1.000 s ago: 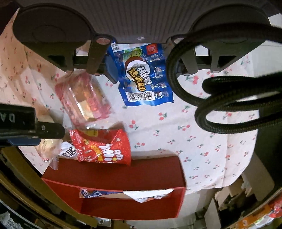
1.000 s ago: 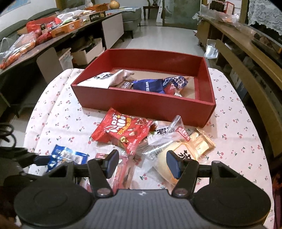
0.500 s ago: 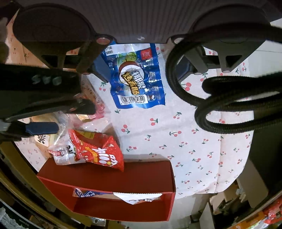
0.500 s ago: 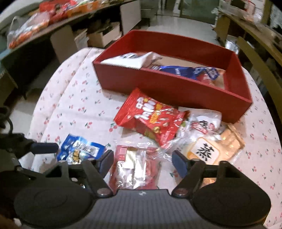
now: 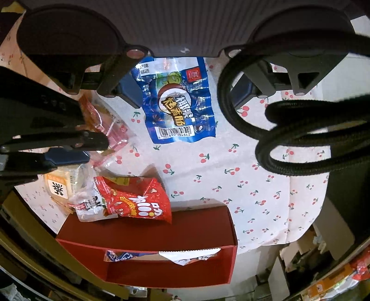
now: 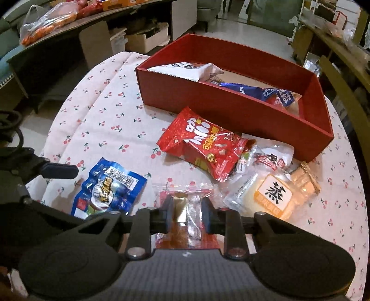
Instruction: Organize snacks
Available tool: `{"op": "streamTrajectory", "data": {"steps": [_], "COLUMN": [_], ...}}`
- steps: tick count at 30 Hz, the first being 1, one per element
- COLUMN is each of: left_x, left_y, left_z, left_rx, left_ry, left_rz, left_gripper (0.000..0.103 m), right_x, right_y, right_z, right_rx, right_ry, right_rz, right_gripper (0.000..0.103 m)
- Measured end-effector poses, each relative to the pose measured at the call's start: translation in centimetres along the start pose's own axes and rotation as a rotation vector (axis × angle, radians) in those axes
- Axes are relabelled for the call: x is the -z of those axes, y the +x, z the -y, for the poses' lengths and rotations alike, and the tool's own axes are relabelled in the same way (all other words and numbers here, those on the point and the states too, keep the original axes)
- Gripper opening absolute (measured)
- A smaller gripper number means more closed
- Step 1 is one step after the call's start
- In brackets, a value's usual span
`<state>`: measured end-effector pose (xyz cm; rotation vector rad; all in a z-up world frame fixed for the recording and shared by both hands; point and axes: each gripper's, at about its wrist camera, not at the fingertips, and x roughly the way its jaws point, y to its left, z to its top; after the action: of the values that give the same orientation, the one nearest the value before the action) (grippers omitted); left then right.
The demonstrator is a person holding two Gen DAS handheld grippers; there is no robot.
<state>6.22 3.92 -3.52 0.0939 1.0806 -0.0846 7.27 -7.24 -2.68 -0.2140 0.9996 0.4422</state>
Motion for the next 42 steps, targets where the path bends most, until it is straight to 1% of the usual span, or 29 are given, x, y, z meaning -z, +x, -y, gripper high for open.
{"op": "streamTrajectory", "data": {"steps": [4, 8, 9, 11, 14, 15, 16, 19, 20, 23, 25, 27, 29, 30, 32, 35, 37, 39, 41, 42], "left_x": [0.0, -0.1, 0.0, 0.1, 0.0, 0.0, 0.0, 0.1, 0.1, 0.1, 0.1, -0.1, -0.3, -0.4, -0.6, -1.2, -1.3, -1.1, -1.0, -0.9], "left_y": [0.0, 0.3, 0.4, 0.7, 1.0, 1.2, 1.2, 1.1, 1.1, 1.1, 0.8, 0.5, 0.8, 1.2, 1.8, 2.4, 2.6, 2.5, 2.4, 2.3], "left_z": [0.2, 0.3, 0.4, 0.5, 0.6, 0.6, 0.6, 0.7, 0.7, 0.2, -0.1, -0.2, -0.2, -0.1, 0.0, -0.4, -0.7, -0.5, -0.4, -0.3], "left_rx": [0.004, -0.009, -0.018, -0.024, -0.025, -0.030, -0.027, -0.019, -0.013, 0.010, 0.006, 0.002, -0.007, -0.012, -0.027, -0.027, -0.035, -0.039, -0.035, -0.032], "left_ry": [0.004, 0.010, 0.018, 0.026, 0.035, 0.038, 0.037, 0.043, 0.040, 0.011, -0.002, -0.010, -0.009, -0.006, -0.014, -0.045, -0.047, -0.039, -0.033, -0.031], "left_rz": [0.000, -0.004, -0.006, -0.015, -0.019, -0.021, -0.024, -0.023, -0.025, -0.032, -0.019, -0.004, -0.003, -0.016, -0.014, -0.017, -0.017, -0.010, -0.009, -0.010], "left_gripper": [0.087, 0.088, 0.088, 0.089, 0.093, 0.094, 0.094, 0.092, 0.090, 0.088, 0.087, 0.086, 0.086, 0.087, 0.094, 0.100, 0.101, 0.100, 0.099, 0.096], "right_x": [0.2, -0.1, -0.1, 0.0, 0.2, 0.3, 0.5, 0.8, 0.9, 1.2, 1.4, 1.6, 1.7, 1.7, 1.5, 1.6, 1.8, 2.1, 2.4, 2.4], "right_y": [0.0, 0.7, 1.0, 1.5, 1.7, 1.7, 1.6, 1.1, 0.9, 0.3, -0.4, -1.1, -1.3, -1.0, -0.9, -0.4, -0.3, 0.2, 1.0, 1.2], "right_z": [0.3, 0.1, 0.1, 0.4, 1.0, 1.1, 1.1, 1.1, 1.2, 1.5, 1.8, 2.1, 2.3, 2.4, 2.6, 2.2, 2.0, 1.9, 1.7, 1.4], "right_rx": [-0.012, -0.009, 0.002, 0.001, -0.018, -0.020, -0.021, -0.016, -0.013, -0.012, -0.009, -0.012, -0.012, -0.012, -0.019, -0.023, -0.022, -0.024, -0.020, -0.002], "right_ry": [0.015, 0.017, 0.010, 0.019, 0.039, 0.038, 0.038, 0.035, 0.036, 0.047, 0.056, 0.072, 0.079, 0.079, 0.099, 0.081, 0.063, 0.046, 0.043, 0.027], "right_rz": [-0.005, -0.013, -0.017, -0.028, -0.041, -0.040, -0.036, -0.028, -0.027, -0.022, -0.013, -0.003, -0.007, -0.015, -0.012, -0.052, -0.060, -0.081, -0.096, -0.088], "right_gripper": [0.044, 0.061, 0.068, 0.074, 0.073, 0.069, 0.069, 0.066, 0.065, 0.062, 0.058, 0.049, 0.048, 0.049, 0.050, 0.063, 0.066, 0.082, 0.082, 0.081]}}
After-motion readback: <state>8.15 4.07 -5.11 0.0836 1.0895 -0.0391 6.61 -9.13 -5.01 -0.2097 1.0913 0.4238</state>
